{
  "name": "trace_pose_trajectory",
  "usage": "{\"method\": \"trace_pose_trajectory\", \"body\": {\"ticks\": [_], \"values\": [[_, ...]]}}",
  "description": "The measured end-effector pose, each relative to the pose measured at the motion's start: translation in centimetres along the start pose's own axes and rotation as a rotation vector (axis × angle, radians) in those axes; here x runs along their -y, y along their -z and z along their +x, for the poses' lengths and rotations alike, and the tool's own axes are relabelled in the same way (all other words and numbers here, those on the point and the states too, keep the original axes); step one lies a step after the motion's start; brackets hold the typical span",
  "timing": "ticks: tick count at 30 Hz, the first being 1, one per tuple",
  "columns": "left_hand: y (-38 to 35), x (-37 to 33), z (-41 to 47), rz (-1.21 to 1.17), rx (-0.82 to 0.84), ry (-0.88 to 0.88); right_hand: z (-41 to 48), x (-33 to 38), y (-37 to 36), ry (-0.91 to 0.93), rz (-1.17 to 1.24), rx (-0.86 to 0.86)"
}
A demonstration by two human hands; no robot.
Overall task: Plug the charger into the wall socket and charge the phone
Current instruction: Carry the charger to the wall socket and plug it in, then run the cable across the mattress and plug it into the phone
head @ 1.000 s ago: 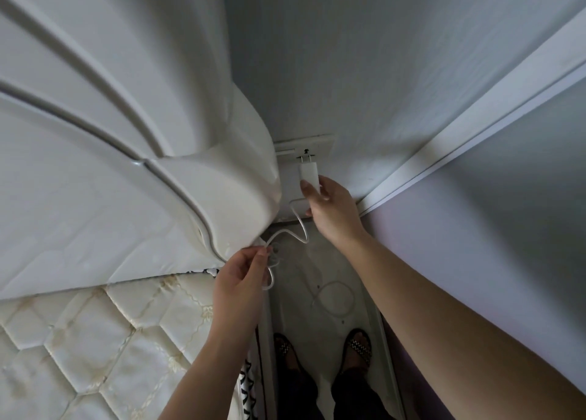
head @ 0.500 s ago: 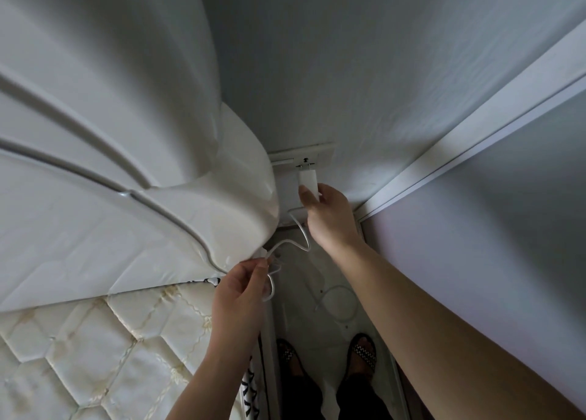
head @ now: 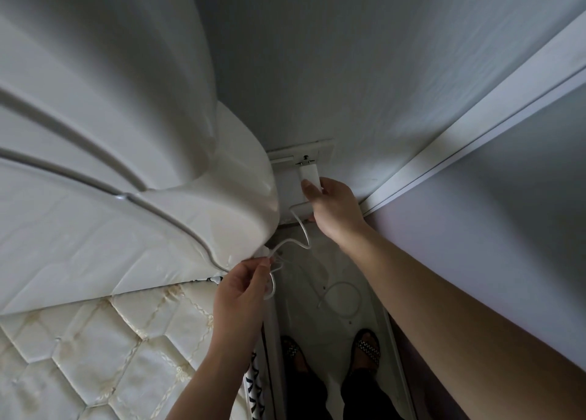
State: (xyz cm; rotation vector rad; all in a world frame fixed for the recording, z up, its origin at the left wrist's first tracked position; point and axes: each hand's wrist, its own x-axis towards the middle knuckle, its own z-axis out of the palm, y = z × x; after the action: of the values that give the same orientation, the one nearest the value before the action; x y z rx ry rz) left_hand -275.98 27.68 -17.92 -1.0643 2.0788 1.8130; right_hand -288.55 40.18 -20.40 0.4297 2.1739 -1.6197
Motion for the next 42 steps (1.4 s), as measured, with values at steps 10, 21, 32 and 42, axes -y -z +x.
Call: {"method": "trace_pose_trajectory", "body": {"ticks": [10, 21, 32, 42], "values": [[0.0, -0.7, -0.4, -0.014, 0.023, 0.012, 0.7, 1.1, -0.4, -0.076, 0.016, -0.071], [4.0, -2.8, -6.0, 0.014, 0.015, 0.036, -9.4, -0.4, 3.9, 0.313, -0.259, -0.056], [7.4, -8.1, -14.6, -0.344, 0.191, 0.126, -23.7, -0.5, 1.2, 0.262, -0.411, 0.355], [10.0, -11.6, -15.3, -0.234, 0.254, -0.062, -27.1, 6.2, 5.5, 0.213, -0.163, 0.150]]}}
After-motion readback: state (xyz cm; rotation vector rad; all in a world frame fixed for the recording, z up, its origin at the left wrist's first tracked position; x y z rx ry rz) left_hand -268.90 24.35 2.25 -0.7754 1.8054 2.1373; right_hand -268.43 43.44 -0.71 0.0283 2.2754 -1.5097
